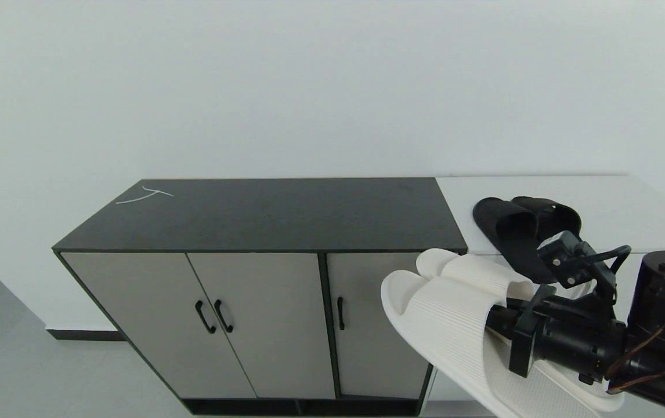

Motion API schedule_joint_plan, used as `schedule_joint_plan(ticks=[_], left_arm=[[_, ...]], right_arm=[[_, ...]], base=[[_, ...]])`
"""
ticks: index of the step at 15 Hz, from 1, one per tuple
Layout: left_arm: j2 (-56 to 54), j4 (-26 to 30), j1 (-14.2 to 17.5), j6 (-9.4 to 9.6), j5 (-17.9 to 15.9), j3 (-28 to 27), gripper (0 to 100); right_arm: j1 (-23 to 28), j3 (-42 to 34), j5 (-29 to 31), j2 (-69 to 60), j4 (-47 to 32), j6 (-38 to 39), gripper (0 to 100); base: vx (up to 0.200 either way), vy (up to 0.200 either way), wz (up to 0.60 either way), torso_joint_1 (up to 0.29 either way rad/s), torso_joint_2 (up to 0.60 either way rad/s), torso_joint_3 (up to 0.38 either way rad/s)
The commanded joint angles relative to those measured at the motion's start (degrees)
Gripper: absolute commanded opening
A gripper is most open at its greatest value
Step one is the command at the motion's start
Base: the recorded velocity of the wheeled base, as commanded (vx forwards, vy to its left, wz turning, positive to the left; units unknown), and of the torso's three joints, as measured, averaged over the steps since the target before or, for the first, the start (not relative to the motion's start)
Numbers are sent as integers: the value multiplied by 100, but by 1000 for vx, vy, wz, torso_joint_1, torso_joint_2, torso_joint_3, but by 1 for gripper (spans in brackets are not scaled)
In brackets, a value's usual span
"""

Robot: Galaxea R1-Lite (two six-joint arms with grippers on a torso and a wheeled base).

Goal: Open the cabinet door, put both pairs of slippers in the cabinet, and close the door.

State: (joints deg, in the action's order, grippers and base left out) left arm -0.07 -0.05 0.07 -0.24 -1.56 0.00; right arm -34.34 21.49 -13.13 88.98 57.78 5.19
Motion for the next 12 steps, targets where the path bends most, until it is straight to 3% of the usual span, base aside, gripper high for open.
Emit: schedule_joint_plan(ticks=[1, 12], left_arm=[[7, -4, 1, -2, -2, 0, 0], [7, -4, 1, -37, -2, 0, 0]], right_arm=[[-2, -13, 3, -21, 5, -1, 0], [-11, -137, -23, -12, 5, -238, 0]], base=[[0, 200, 0, 2, -2, 7], [0, 200, 0, 2, 2, 2]])
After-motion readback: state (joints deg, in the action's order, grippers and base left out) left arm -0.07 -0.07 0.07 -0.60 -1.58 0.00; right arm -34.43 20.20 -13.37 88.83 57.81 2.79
